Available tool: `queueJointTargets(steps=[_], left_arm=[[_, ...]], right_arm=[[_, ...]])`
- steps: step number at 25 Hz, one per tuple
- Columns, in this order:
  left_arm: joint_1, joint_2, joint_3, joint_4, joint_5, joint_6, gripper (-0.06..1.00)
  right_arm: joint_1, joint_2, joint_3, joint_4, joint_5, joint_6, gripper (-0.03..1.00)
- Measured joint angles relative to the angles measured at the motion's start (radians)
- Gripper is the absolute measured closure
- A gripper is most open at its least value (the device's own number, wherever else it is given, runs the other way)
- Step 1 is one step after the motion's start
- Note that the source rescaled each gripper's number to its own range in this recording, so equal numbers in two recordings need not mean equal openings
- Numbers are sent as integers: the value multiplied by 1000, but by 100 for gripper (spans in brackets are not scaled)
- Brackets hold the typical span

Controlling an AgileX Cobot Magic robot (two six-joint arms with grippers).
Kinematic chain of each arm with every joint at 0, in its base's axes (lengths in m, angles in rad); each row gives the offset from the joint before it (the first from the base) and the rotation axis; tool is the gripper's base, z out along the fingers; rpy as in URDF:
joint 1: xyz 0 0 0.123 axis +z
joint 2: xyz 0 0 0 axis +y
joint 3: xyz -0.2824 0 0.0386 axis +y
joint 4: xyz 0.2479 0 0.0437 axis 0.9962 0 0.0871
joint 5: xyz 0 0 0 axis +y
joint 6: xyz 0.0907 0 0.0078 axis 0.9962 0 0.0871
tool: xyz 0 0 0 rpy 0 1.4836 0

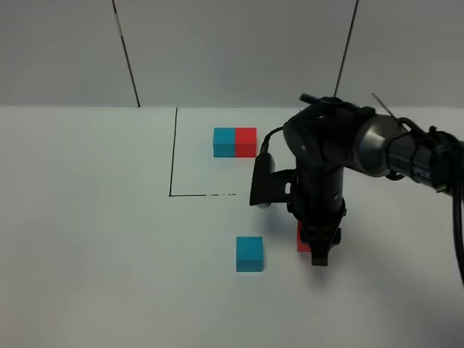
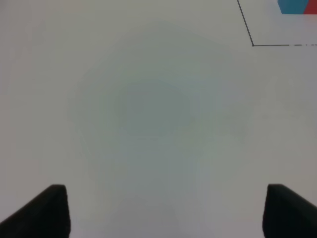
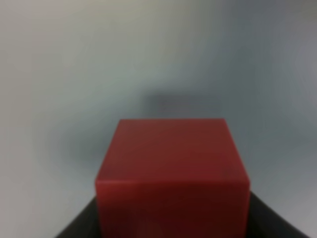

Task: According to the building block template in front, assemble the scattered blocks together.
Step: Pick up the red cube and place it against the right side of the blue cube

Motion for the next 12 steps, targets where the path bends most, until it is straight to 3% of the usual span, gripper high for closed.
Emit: queueJointTargets(steps=[12], left_arm=[[0,0,0,0,0,0,15]], right_arm=[[42,88,-3,49,-64,-37,95]])
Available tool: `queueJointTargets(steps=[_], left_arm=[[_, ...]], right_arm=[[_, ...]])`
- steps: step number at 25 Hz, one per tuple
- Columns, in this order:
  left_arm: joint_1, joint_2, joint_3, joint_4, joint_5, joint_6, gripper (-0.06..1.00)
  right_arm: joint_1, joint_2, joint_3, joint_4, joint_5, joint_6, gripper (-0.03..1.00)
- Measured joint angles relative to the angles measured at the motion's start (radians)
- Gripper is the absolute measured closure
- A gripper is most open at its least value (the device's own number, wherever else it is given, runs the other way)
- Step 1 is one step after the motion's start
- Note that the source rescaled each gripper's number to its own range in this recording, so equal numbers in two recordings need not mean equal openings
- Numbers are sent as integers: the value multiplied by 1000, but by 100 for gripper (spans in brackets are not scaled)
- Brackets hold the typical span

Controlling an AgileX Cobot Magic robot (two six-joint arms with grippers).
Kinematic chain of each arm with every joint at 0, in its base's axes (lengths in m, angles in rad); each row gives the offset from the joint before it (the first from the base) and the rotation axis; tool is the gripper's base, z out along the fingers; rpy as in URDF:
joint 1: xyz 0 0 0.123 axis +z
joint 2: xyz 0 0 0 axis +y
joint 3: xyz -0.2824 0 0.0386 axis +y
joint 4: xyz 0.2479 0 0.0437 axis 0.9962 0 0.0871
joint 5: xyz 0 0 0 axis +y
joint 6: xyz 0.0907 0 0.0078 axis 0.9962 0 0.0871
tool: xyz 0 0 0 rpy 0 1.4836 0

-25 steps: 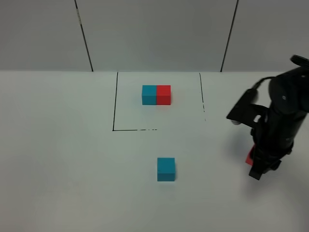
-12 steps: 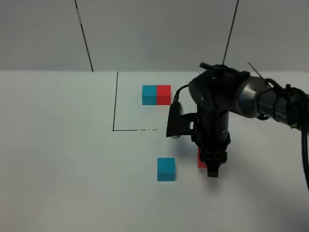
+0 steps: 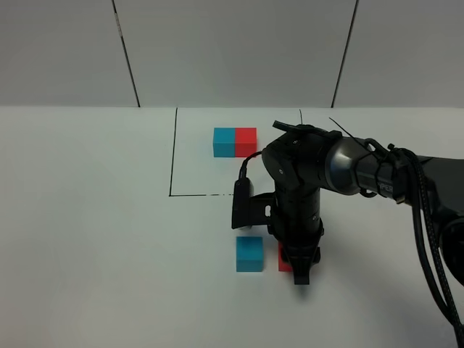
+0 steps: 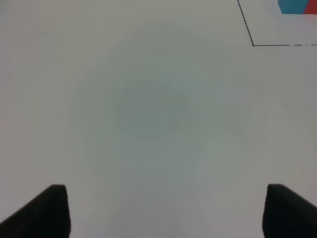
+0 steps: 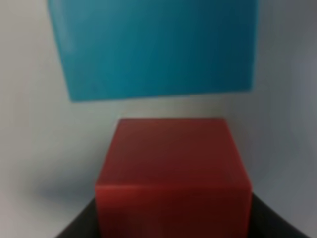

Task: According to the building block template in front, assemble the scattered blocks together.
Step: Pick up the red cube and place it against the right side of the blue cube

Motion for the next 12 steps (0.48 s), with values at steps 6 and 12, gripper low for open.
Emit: queueJointTargets(steps=[6,12], left_arm=[[0,0,0,0,0,0,15],[0,0,0,0,0,0,15]], right_arm=[[0,3,0,36,-28,-12,95],[0,3,-1,59,-35,-26,95]])
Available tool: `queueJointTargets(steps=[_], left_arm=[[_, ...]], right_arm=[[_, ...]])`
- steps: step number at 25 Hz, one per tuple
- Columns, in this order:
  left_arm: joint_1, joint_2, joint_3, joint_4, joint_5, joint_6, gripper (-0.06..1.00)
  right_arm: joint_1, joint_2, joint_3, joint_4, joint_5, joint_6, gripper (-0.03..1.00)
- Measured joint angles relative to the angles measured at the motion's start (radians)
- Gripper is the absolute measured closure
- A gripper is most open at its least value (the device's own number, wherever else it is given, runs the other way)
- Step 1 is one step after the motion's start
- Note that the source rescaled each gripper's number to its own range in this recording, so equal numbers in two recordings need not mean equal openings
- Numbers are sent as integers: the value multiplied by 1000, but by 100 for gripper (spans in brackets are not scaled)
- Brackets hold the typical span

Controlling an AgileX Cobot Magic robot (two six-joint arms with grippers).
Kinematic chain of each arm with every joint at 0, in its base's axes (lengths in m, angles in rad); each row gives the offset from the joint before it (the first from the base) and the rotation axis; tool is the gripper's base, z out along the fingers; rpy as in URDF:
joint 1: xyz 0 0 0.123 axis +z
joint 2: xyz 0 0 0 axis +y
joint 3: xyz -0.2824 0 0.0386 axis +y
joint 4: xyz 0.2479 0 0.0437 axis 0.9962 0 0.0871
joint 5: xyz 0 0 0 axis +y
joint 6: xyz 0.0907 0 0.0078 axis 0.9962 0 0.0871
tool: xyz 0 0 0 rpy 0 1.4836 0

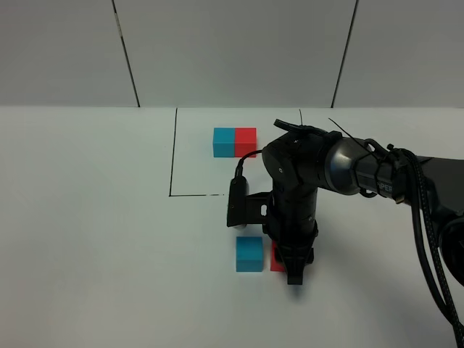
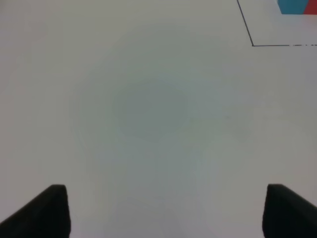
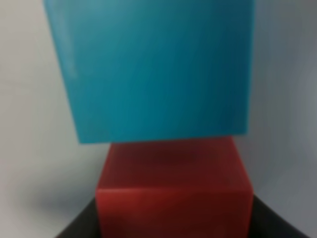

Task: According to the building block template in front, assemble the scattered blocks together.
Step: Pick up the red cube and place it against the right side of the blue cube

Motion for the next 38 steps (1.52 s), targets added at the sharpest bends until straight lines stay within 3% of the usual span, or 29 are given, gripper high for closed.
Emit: queueJointTargets(steps=[38], left_arm=[[0,0,0,0,0,0,15]], right_arm=[[9,5,-2,48,-36,-13,95]])
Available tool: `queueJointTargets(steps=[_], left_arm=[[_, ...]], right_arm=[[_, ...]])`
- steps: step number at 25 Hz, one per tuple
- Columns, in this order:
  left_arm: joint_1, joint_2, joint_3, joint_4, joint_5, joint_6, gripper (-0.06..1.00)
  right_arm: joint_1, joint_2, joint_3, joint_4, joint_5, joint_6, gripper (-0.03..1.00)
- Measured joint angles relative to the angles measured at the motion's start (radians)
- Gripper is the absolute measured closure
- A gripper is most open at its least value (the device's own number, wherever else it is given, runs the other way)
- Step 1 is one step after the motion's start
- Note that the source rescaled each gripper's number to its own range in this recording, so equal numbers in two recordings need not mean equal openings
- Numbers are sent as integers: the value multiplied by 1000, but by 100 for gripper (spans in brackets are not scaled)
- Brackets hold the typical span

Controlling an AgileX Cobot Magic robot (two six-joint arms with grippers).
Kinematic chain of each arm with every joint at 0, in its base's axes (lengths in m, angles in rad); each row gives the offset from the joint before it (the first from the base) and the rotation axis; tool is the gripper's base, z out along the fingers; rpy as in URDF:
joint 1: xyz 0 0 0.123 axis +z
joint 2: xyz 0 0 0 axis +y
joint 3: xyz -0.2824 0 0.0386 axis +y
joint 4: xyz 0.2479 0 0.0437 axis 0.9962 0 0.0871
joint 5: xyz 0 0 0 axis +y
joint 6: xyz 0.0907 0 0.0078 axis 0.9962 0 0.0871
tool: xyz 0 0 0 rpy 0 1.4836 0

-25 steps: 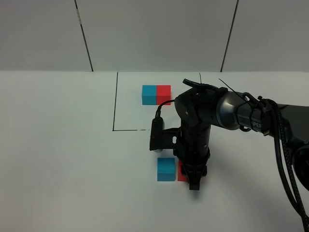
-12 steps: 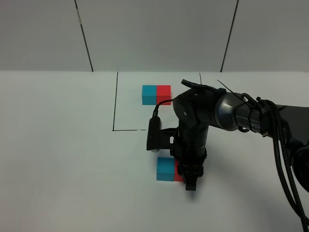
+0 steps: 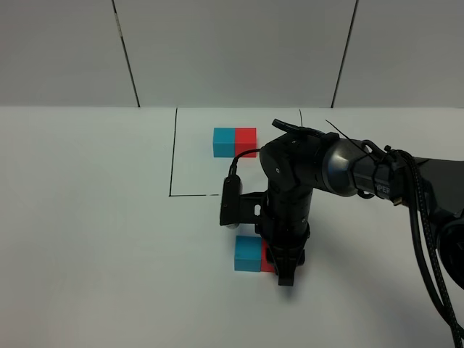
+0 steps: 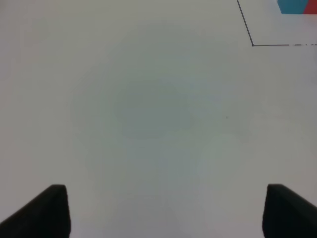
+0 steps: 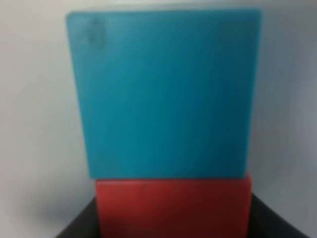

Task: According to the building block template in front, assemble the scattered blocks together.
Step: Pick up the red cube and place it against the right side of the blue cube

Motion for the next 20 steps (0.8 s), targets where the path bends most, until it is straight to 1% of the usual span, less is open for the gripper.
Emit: queueJointTargets(steps=[17,19,20], left_arm=[[0,0,0,0,0,0,15],[0,0,0,0,0,0,15],[0,0,0,0,0,0,15]], right_arm=[[0,0,0,0,-1,-15,95],[0,0,0,1,-4,-16,94],[0,2,0,7,-12,-17,89]])
